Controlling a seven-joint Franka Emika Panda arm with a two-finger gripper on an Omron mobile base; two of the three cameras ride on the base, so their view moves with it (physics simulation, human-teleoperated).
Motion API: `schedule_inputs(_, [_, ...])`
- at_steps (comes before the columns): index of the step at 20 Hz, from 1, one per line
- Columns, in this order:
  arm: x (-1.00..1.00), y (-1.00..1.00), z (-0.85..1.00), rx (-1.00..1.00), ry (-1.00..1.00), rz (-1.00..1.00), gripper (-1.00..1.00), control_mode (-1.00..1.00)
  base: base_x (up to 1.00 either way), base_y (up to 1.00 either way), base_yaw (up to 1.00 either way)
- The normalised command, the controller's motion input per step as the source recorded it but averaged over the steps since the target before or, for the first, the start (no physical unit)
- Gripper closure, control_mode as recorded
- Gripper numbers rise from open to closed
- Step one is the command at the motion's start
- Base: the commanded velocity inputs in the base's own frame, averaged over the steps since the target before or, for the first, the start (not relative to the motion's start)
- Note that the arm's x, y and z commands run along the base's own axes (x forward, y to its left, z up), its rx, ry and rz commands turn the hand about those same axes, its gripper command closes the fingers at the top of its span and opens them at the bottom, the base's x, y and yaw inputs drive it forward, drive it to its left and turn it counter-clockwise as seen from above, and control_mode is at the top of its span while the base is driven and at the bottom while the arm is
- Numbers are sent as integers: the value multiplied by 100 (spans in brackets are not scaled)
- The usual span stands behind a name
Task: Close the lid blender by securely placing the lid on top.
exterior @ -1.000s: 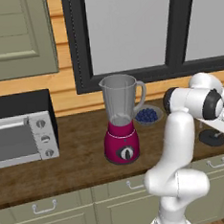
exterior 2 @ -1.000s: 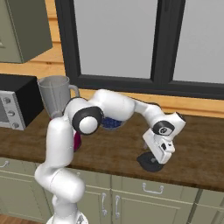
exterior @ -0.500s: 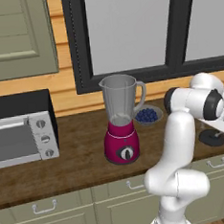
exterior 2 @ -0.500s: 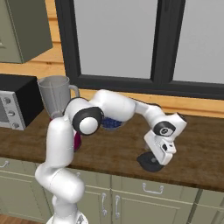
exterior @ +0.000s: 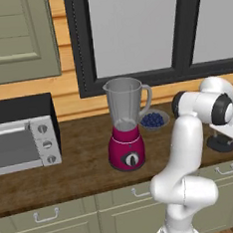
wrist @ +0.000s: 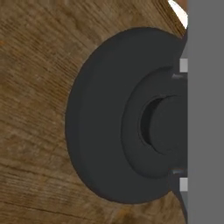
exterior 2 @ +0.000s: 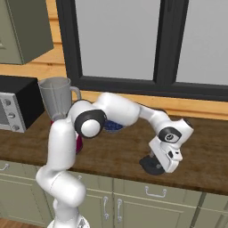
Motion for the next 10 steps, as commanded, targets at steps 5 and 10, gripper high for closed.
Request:
schedule_inputs(5, [-4, 22, -59, 0, 5, -3, -100, -100, 0, 0, 0])
schedule_inputs(10, [0, 52, -77, -1, 10, -3, -100, -100, 0, 0, 0])
